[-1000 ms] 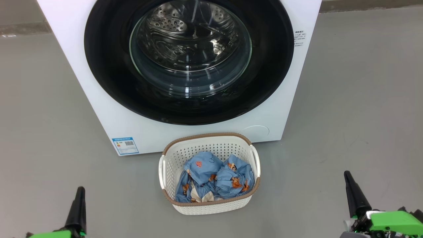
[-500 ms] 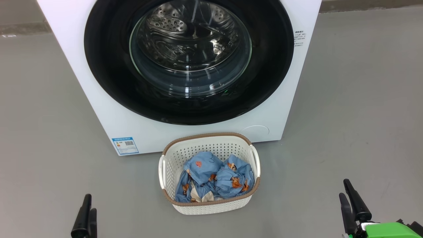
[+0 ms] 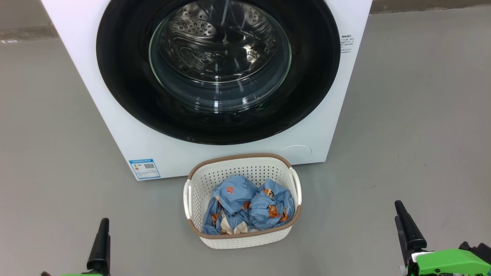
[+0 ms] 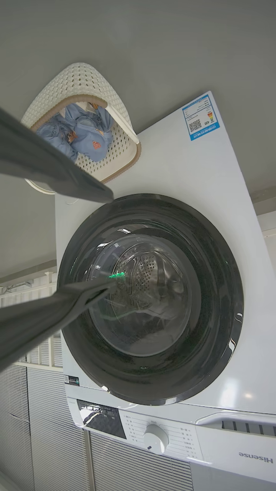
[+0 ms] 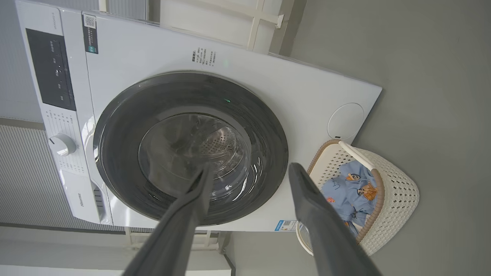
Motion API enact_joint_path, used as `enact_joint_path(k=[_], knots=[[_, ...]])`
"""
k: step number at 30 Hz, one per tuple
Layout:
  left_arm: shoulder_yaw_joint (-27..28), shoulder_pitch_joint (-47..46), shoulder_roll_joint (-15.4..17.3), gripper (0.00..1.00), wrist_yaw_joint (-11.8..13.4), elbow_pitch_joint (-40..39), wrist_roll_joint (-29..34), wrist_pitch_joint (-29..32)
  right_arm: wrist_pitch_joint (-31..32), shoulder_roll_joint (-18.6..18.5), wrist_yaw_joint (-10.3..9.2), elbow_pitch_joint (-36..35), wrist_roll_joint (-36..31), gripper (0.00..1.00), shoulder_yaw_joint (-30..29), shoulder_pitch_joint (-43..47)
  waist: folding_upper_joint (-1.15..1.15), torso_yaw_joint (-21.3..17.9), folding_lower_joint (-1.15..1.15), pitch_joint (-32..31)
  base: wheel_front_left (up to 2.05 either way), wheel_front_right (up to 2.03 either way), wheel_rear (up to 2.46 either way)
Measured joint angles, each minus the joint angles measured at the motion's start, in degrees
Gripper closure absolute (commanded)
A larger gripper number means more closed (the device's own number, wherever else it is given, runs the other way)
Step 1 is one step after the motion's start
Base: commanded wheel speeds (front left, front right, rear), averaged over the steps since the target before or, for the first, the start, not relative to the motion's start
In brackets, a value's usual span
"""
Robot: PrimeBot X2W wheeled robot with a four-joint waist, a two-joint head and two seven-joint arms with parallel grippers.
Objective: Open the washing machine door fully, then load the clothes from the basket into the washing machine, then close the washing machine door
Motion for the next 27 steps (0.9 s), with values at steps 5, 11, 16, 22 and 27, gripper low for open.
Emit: enact_joint_path(k=[5,11,16,22,27], knots=[[-0.76,-0.63,0.71,0.00,0.00,-0.54,3.46,-0.77,-0.71,-0.41,0.00,-0.13,-4.10,0.00,0.21,-0.23,0.00,-0.05,0.00,-0.02,0.00,0.00,0.00],[-1.71,-0.66,1.33,0.00,-0.01,-0.83,7.57,-1.76,-1.67,-0.73,0.00,-0.74,-9.05,0.00,0.45,-0.99,0.00,-0.10,0.00,-0.07,0.00,0.00,0.00],[-2.48,-0.68,1.69,0.00,0.00,-1.09,11.58,-2.54,-2.58,-0.88,0.00,-1.03,-13.46,0.00,0.79,-1.08,0.00,-0.18,0.00,-0.14,0.00,0.00,0.00],[-3.12,-0.69,2.50,0.00,0.00,-1.24,16.39,-3.66,-3.56,-1.20,0.00,-1.37,-18.23,0.00,1.30,-1.26,0.00,-0.40,0.00,-0.20,0.00,0.00,0.00],[-3.36,-0.70,2.61,0.00,0.00,-1.40,20.12,-4.30,-4.33,-1.47,0.00,-1.60,-22.46,0.00,1.72,-1.82,0.00,-0.73,0.00,-0.33,0.00,0.00,0.00]])
